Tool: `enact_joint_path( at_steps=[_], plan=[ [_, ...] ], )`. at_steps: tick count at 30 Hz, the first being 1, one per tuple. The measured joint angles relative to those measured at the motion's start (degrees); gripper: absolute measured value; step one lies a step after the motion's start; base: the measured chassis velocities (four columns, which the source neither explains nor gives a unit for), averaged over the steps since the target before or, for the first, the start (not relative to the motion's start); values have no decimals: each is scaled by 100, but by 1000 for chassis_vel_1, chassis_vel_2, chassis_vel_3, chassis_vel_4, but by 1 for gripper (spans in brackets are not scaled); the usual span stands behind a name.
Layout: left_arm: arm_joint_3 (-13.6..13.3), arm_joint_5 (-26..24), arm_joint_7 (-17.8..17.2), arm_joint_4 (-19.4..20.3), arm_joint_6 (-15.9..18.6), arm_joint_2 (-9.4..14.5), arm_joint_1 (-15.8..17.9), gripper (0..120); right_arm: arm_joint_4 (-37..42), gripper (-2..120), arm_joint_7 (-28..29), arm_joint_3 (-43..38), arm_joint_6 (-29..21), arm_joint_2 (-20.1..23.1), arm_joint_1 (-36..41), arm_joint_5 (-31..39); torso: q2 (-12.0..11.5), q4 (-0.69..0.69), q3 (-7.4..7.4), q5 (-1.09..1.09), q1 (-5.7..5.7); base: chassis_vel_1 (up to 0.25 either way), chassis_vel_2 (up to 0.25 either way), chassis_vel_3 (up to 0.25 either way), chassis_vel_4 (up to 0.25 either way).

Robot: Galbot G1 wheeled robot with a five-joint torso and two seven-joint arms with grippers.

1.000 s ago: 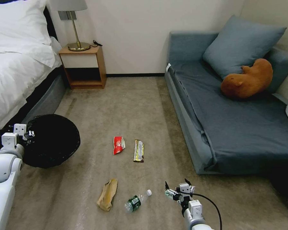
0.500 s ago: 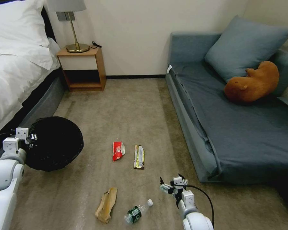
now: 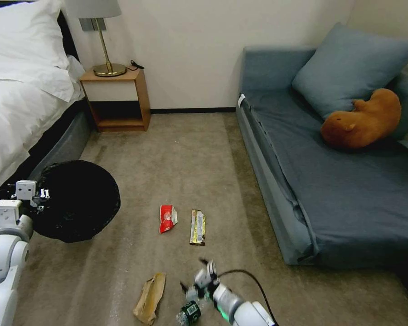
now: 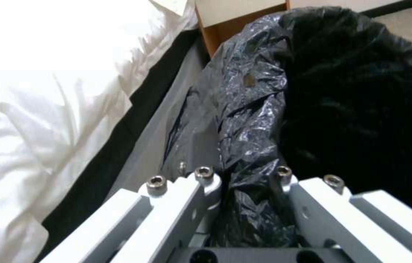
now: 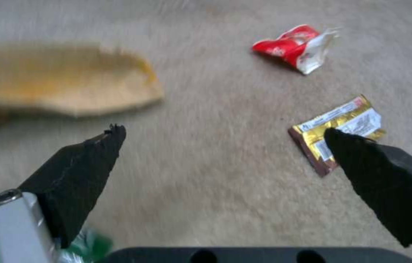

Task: Pick up the trash bin, then pick up the garbage on the floor and place it into the trash bin.

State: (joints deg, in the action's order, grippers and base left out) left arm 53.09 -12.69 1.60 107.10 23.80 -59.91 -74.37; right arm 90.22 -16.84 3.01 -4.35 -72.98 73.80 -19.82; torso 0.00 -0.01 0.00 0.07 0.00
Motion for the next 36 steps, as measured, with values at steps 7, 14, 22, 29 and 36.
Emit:
enact_joint_path(
  at_steps=[7, 14, 22, 29, 36],
  plan=[
    [-19, 221, -17, 108, -26, -255, -141, 5, -262, 100, -243, 117, 442, 452, -607, -540, 0, 1, 0, -3, 0, 0, 0, 0, 0],
    [-30, 349, -28, 144, -71, -378, -203, 5, -392, 100, -579, 122, 924, 893, -1002, -924, 0, 2, 0, -5, 0, 0, 0, 0, 0],
    [-63, 395, -46, 86, -20, -313, -29, 5, -29, 100, -1865, 395, 1422, 1747, -1674, -1206, 0, 1, 0, -7, 0, 0, 0, 0, 0],
    [-137, 433, -48, -46, -17, -287, 121, 5, 280, 100, -2282, 635, 1550, 1839, -1660, -1124, 0, 1, 0, -7, 0, 0, 0, 0, 0],
    [-197, 508, -48, -135, -31, -318, 183, 5, 198, 100, -2417, 804, 1653, 1711, -1608, -1194, 0, 1, 0, -7, 0, 0, 0, 0, 0]
  ],
)
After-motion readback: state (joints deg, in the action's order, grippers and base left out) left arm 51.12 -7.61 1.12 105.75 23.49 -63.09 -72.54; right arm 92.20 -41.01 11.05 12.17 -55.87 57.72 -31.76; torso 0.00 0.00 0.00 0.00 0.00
